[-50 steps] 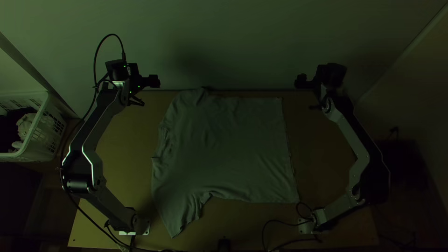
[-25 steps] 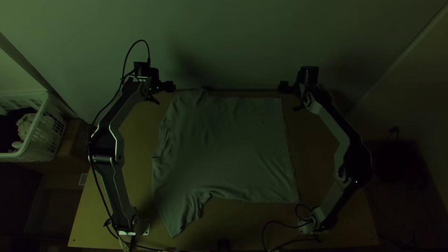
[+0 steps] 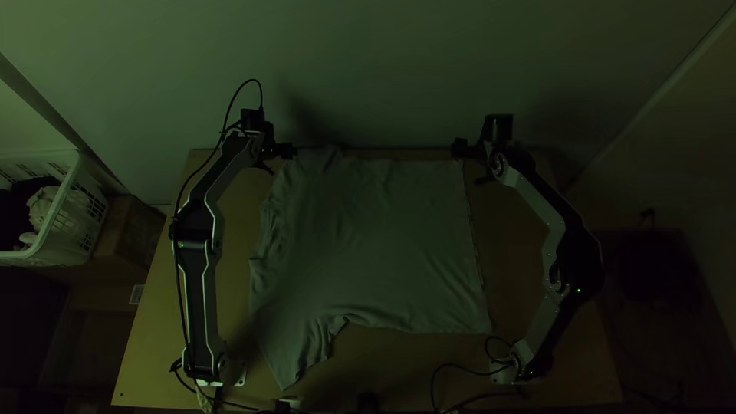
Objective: Fold the t-shirt
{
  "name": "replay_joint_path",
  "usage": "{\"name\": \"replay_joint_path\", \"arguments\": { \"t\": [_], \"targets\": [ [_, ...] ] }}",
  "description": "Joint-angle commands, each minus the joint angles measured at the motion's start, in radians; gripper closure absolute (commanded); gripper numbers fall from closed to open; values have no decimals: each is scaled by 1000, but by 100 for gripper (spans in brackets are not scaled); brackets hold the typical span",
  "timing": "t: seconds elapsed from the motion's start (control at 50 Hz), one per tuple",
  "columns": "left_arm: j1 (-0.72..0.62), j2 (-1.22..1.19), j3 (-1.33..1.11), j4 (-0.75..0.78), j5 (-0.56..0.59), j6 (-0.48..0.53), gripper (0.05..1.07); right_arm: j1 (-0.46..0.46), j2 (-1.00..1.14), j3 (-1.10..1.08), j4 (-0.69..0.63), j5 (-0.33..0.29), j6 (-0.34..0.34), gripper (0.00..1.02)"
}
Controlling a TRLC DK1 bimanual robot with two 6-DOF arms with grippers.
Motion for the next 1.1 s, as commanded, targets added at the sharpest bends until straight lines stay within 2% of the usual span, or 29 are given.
{"name": "replay_joint_path", "arguments": {
  "t": [0.0, 0.56, 0.58, 0.62, 0.72, 0.98, 1.08],
  "targets": [
    [-16, 37, 48, -13, -9, 7, 29, 4, 32, 34, -6, 2, 26, 4],
    [-29, 166, 75, -16, -38, 41, 29, -10, 76, 50, -10, 2, 52, 4],
    [-29, 172, 75, -18, -46, 46, 31, -11, 81, 57, -12, 2, 53, 4],
    [-29, 178, 75, -18, -53, 46, 46, -13, 96, 73, -30, 2, 58, 4],
    [-27, 180, 78, -7, -52, 46, 105, -18, 156, 152, -112, 2, 69, 4],
    [-12, 135, 78, -10, -50, 17, 105, -25, 314, 382, -291, 2, 116, 4],
    [-10, 100, 78, -15, -49, 4, 105, -27, 412, 535, -405, 2, 144, 4]
  ]
}}
